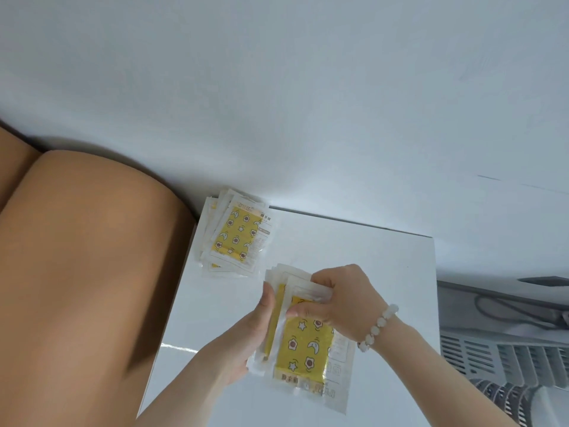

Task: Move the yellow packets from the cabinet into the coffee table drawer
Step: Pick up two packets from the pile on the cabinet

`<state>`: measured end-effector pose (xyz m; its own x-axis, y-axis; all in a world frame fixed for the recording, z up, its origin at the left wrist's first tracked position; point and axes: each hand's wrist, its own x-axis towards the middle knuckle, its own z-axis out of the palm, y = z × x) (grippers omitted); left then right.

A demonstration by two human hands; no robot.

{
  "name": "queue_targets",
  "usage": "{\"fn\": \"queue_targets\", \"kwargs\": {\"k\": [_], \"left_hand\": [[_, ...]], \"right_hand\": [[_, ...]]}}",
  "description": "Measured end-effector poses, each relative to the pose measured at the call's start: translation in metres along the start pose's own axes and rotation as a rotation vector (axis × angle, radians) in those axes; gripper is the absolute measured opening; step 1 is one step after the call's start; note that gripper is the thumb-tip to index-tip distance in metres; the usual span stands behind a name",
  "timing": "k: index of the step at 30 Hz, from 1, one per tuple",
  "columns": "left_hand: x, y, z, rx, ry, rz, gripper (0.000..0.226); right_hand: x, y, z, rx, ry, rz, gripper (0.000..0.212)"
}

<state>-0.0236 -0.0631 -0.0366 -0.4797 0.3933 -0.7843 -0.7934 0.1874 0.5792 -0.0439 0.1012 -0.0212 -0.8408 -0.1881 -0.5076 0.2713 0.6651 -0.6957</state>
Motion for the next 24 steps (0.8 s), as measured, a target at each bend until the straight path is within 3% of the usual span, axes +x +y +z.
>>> {"fn": "queue_targets", "kwargs": {"k": [2,5,7,9,10,12,14,17,20,24], "left_hand": [[-0.009,0.010,0.004,-0.010,-0.123,-0.061,0.061],[-0.003,-0.002,0.001,-0.065,-0.110,0.000,0.031],[-0.001,-0.001,0.001,-0.065,-0.062,-0.006,0.026],[-0.001,-0.001,0.002,-0.105,-0.022,0.011,0.037],[-0.002,0.002,0.004,-0.138,0.012,0.009,0.041],[-0.004,0.008,0.006,-0.188,0.094,0.014,0.041],[-0.004,0.014,0.007,-0.166,0.101,0.000,0.045],[-0.005,0.017,0.008,-0.225,0.096,-0.040,0.056],[-0.007,0.018,0.008,-0.304,0.088,-0.047,0.051],[-0.005,0.015,0.006,-0.238,0.156,-0.016,0.031]], "right_hand": [[0.001,0.001,0.003,-0.063,0.050,-0.012,0.061],[0.003,-0.005,0.011,-0.222,0.180,-0.077,0.057],[0.002,-0.008,0.016,-0.168,0.394,-0.106,0.050],[-0.006,-0.010,0.019,0.110,0.612,0.001,0.063],[-0.012,-0.010,0.021,0.273,0.617,0.114,0.073],[-0.023,-0.008,0.031,0.479,0.428,0.302,0.084],[-0.029,-0.003,0.043,0.551,0.273,0.301,0.060],[-0.033,0.004,0.046,0.770,0.268,0.280,0.033],[-0.035,0.007,0.043,0.892,0.281,0.276,0.035],[-0.038,0.006,0.045,0.858,0.315,0.340,0.022]]}}
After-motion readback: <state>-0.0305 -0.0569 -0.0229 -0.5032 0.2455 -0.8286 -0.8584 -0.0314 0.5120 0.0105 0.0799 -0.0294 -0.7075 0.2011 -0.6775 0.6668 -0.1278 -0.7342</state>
